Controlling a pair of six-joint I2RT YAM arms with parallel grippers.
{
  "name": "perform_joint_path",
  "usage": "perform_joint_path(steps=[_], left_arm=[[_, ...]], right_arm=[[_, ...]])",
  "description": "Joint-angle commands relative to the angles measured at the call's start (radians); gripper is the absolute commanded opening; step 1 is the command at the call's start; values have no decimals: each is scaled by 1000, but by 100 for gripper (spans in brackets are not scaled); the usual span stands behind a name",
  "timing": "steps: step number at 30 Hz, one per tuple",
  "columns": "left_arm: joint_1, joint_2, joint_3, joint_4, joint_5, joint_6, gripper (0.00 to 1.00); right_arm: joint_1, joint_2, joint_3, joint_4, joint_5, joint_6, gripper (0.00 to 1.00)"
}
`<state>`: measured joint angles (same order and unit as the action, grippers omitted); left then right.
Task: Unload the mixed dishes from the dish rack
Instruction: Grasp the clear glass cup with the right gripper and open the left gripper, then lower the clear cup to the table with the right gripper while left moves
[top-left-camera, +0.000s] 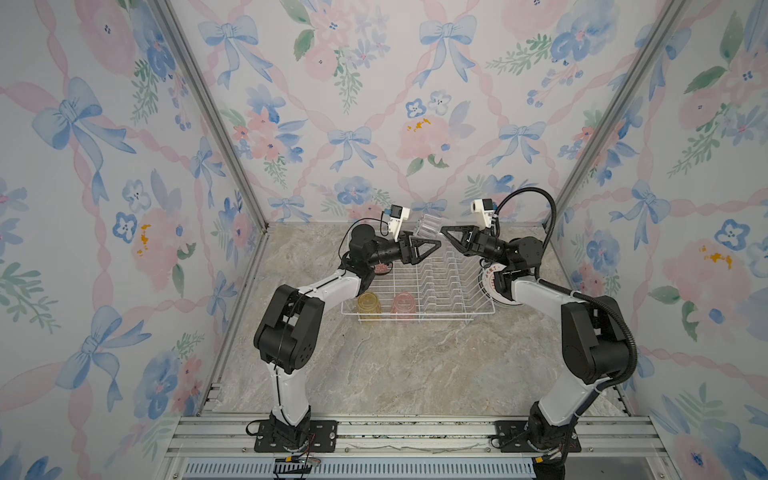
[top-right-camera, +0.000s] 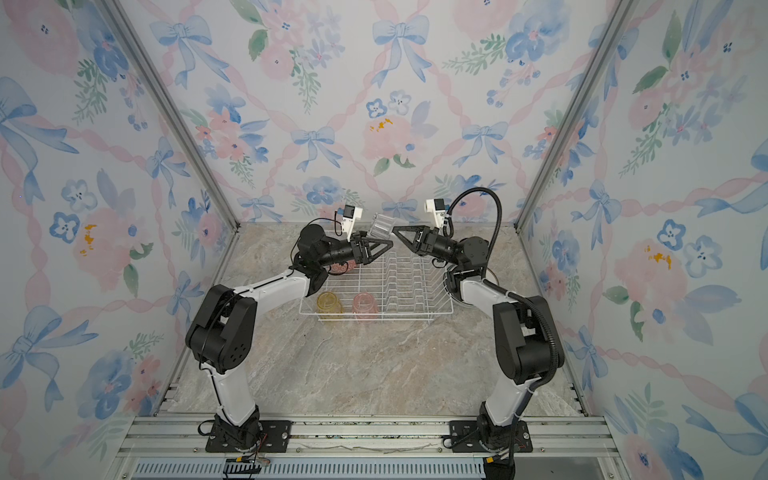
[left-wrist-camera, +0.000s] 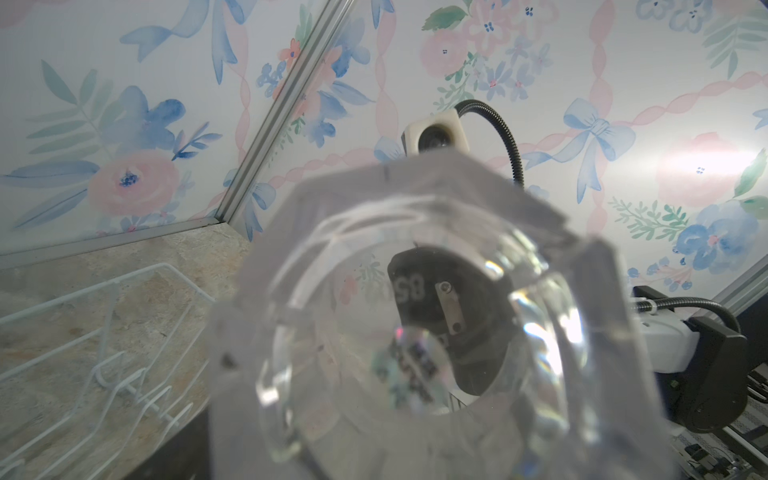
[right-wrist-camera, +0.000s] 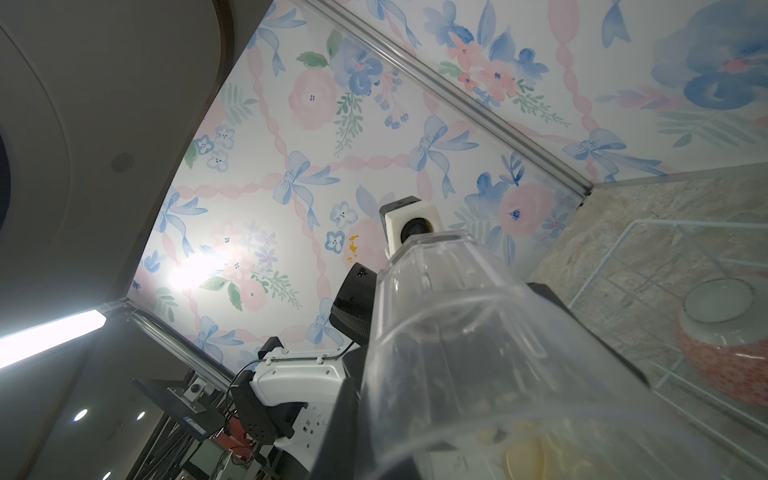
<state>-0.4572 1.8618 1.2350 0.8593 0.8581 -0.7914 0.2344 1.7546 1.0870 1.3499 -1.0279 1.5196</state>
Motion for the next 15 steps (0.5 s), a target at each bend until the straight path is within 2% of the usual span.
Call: perform_joint_path(steps=[1,3,6,8,12,14,15], left_arm=[[2,-107,-79,-11,-94,97,98],[2,-164,-120,-133,-176,186,98],[-16,-269,-145,-395,-368,365,98],[-29,-340,-165,-518,-512,446,98],[-32,-445,-201,-663,-712,516,98],[-34,-481,-201,-744,-788,546,98],[-35,-494,-203,-771,-792,563,98]], right_arm=[[-11,-1,42,25,2,-13,0],[-19,-7,46,-24,-4,-47,0],[-26,-33,60,-168,-15,-149,0],[-27,-62,77,-346,-17,-271,0],[-17,-150,132,-842,37,-634,0],[1,-193,192,-1242,137,-914,0],[14,-218,219,-1367,203,-1033,0]])
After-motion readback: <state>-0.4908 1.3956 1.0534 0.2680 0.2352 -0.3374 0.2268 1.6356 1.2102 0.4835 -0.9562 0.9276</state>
